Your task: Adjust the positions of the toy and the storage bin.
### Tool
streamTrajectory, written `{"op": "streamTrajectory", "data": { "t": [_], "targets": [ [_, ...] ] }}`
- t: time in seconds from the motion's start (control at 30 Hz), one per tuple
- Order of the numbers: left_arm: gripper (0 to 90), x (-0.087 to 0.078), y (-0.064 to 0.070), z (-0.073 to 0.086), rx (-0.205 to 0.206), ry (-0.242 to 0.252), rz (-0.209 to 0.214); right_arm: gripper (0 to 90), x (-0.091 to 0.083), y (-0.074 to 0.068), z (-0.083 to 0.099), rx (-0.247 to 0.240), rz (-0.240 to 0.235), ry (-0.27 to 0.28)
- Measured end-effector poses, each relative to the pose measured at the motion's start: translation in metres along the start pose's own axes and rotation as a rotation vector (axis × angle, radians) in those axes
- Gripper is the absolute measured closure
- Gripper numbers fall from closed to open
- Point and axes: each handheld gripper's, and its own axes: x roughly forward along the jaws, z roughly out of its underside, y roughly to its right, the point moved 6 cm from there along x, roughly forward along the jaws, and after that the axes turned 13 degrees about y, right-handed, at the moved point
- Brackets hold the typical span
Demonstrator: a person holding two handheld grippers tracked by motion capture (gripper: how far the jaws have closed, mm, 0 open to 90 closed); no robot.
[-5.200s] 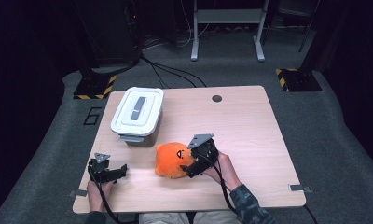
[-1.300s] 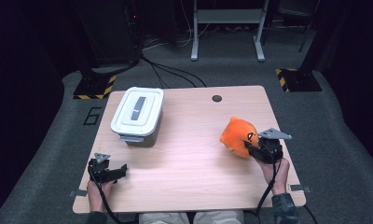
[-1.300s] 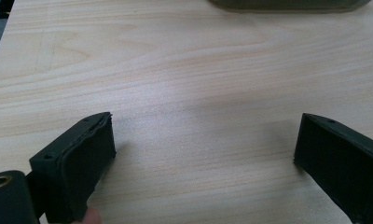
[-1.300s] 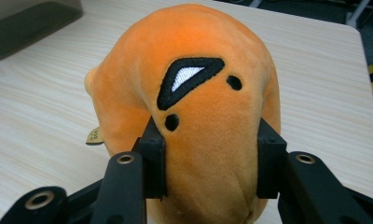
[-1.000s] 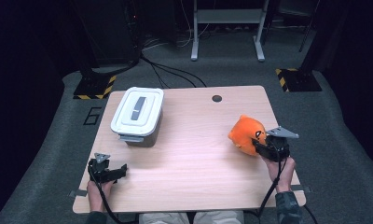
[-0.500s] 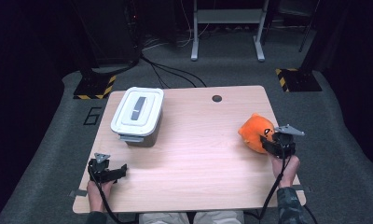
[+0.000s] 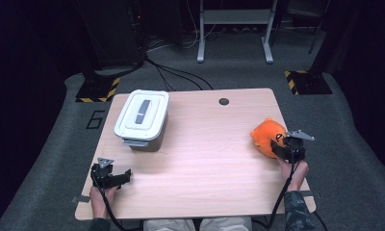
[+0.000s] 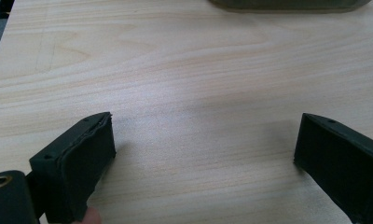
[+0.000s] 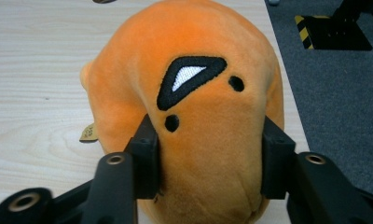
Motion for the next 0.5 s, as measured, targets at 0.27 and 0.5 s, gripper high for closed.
{"op": "streamTrajectory", "data": {
  "t": [0.27,0.5],
  "targets": [
    [4.7,0.000,0.000,0.000,0.000,0.000,0.000,17.4,-0.003,-0.001,-0.004,-0.001,-0.003,0.022],
    [4.7,0.000,0.000,0.000,0.000,0.000,0.000,8.7,-0.014,-0.004,-0.011,-0.023,-0.039,0.055]
  ]
}}
